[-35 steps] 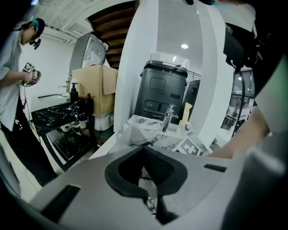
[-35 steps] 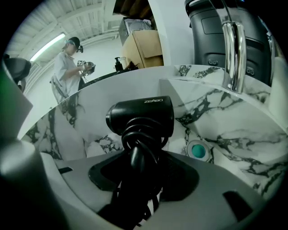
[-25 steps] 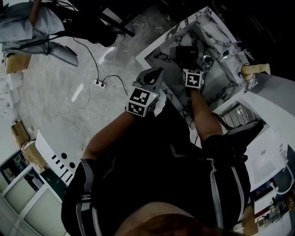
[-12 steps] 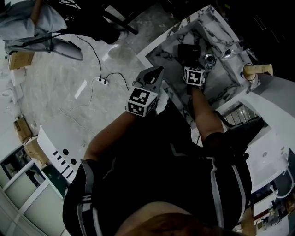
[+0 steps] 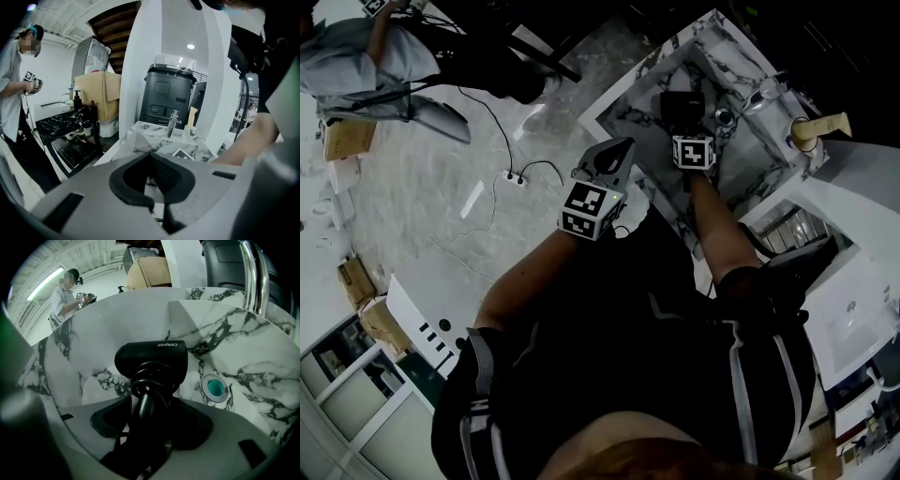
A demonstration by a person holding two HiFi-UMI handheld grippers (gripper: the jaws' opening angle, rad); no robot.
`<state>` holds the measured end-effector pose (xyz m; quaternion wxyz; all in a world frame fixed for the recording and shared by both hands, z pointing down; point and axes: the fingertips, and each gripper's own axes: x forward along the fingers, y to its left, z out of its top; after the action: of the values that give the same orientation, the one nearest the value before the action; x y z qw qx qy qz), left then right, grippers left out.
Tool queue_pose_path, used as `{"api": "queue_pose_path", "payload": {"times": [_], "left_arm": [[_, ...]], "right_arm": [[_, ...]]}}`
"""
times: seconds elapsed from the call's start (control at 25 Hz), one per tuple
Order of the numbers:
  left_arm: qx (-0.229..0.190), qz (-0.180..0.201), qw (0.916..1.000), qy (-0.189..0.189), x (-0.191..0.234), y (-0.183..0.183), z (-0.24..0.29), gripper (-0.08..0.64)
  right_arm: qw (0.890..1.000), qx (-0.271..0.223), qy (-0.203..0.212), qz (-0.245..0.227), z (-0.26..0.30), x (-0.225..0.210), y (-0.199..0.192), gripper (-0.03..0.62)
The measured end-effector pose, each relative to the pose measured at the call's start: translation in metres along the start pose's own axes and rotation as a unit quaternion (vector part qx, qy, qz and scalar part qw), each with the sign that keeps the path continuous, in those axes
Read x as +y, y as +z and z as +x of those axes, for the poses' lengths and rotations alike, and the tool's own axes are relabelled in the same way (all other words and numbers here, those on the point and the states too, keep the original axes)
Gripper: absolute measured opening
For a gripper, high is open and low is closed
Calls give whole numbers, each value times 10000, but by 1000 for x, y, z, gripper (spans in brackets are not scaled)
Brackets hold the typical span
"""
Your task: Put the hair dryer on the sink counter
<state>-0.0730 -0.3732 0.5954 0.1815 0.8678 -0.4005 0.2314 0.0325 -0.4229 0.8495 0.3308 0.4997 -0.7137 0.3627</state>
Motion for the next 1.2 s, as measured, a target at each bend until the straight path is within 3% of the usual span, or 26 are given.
{"api": "queue_pose_path", "payload": {"times": [0.28,0.48,0.64,0.88,1.08,1.2], "left_arm": [[-182,162,9989,-411,-3,9,-7,3],[-300,328,9958,-804,-1,19,-14,3],[-460,506,9908,-1167,-3,31,-25,3],[-641,747,9810,-1671,-1,44,-45,3],[-782,1018,9701,-2059,6,64,-68,3],[-894,962,9666,-2200,10,72,-82,3]], "right_arm": [[9997,-82,-203,101,-30,1,8,265],[9983,-499,-291,107,-58,14,32,265],[9946,-799,-638,187,-93,18,49,264],[9851,-1293,-984,568,-143,31,65,264],[9707,-1815,-1339,833,-202,53,85,262],[9609,-2170,-1459,914,-234,68,93,222]]}}
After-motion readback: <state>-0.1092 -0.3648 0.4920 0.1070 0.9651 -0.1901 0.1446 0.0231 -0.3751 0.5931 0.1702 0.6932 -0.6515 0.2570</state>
